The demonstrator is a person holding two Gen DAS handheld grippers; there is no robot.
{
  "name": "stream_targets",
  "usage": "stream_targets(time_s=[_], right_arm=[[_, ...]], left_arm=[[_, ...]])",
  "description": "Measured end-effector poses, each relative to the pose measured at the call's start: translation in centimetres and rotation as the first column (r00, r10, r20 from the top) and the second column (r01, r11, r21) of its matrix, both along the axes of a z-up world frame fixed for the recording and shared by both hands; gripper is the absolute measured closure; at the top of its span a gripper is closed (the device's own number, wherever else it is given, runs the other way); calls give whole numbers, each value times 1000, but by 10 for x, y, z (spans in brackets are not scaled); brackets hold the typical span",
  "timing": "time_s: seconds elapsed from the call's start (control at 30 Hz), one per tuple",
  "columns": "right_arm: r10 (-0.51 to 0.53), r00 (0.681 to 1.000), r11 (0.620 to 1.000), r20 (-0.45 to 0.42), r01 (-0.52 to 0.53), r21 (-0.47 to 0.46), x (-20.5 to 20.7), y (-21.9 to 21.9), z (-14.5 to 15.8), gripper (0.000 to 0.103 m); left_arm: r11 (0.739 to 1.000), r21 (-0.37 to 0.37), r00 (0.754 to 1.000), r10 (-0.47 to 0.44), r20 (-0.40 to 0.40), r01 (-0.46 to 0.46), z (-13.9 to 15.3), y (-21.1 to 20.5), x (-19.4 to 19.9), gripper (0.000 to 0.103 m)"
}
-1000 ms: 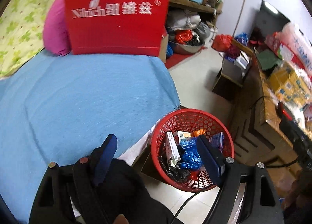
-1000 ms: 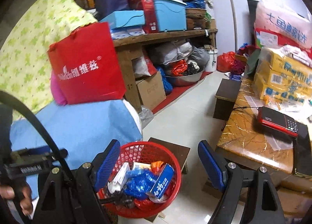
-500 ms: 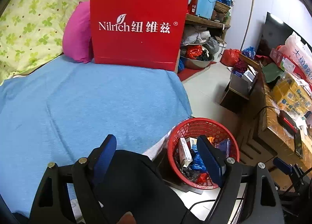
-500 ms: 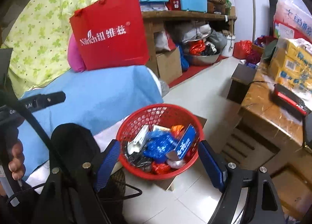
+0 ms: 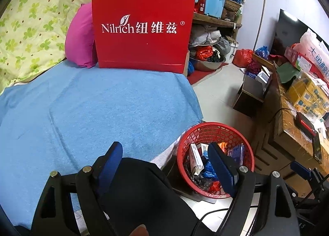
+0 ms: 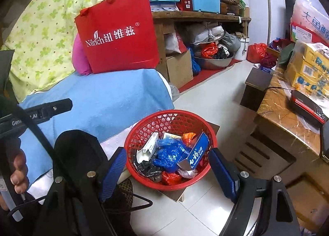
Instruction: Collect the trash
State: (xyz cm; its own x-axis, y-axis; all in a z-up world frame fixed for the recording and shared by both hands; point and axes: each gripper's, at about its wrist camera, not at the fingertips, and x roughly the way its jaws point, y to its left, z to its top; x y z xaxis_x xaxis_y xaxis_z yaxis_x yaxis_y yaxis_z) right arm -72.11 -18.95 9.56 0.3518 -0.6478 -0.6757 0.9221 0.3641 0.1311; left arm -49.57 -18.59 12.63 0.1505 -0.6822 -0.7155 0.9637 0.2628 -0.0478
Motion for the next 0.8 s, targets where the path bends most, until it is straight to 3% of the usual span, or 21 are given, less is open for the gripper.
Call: stream_targets(time_s=[0.8], right_arm=[[-13, 1000, 1000, -2, 13, 2, -1, -1, 1, 19]], left_arm=[[1000, -12, 999, -23, 37, 24, 1, 1, -10, 18]])
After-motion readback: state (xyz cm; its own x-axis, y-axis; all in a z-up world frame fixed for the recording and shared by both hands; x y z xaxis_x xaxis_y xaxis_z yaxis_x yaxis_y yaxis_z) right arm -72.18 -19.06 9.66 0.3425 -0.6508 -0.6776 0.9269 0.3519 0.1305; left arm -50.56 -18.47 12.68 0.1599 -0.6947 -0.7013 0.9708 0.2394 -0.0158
